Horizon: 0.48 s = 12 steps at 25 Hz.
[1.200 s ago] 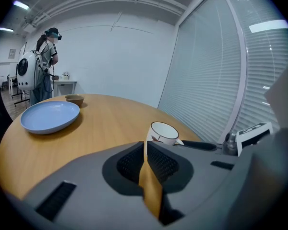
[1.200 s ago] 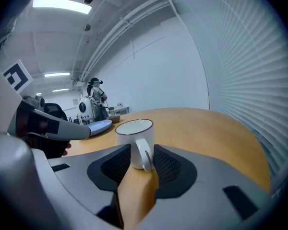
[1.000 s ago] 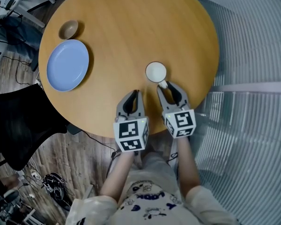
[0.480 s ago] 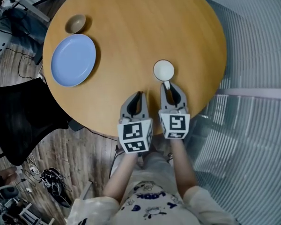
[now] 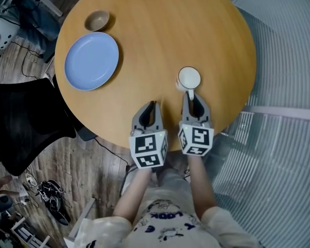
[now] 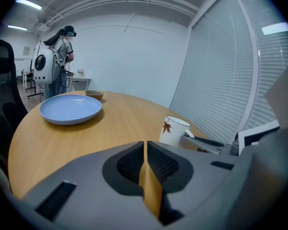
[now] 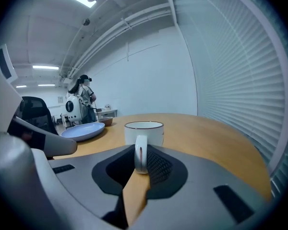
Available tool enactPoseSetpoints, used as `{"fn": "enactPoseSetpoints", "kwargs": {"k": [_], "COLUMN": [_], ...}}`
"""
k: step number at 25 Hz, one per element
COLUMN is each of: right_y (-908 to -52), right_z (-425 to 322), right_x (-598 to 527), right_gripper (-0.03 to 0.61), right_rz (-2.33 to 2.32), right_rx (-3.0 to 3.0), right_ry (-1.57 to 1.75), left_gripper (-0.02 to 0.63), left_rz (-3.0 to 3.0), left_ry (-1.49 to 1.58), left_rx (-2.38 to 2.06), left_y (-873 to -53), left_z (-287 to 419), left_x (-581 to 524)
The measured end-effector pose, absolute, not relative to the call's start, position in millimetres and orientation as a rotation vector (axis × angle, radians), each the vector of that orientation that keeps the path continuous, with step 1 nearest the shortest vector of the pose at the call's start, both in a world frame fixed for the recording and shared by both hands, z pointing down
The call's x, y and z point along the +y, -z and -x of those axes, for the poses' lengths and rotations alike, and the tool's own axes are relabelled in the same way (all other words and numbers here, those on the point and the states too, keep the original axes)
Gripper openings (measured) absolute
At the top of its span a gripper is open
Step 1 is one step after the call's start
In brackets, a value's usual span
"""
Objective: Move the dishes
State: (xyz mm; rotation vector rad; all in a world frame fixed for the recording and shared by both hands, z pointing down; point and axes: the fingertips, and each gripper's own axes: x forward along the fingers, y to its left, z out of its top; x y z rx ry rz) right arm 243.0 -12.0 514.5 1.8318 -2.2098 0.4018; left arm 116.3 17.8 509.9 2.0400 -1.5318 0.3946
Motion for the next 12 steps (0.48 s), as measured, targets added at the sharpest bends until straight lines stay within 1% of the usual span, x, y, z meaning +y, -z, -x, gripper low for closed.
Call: {"fn": "enactPoseSetpoints", "kwargs": {"k": [5,12], "right_y": [-493,-469], "right_z": [-205,-109], "right_x": [-15,-28], "right_gripper": [0.052,0.052], "right_rz": [-1.758,-1.55], "right_rx": [-2.309,-2.496], "right_ry": [-0.37,-0.328], "left_gripper": [0.023,0.023], "left_rz": [-2.005,-1.91], "left_ry": [-0.353,-0.287], "left_rx": [-1.59,-1.727], "left_y": [-499,-483], "left_z": [-90,-21], "left_x": [13,9]}}
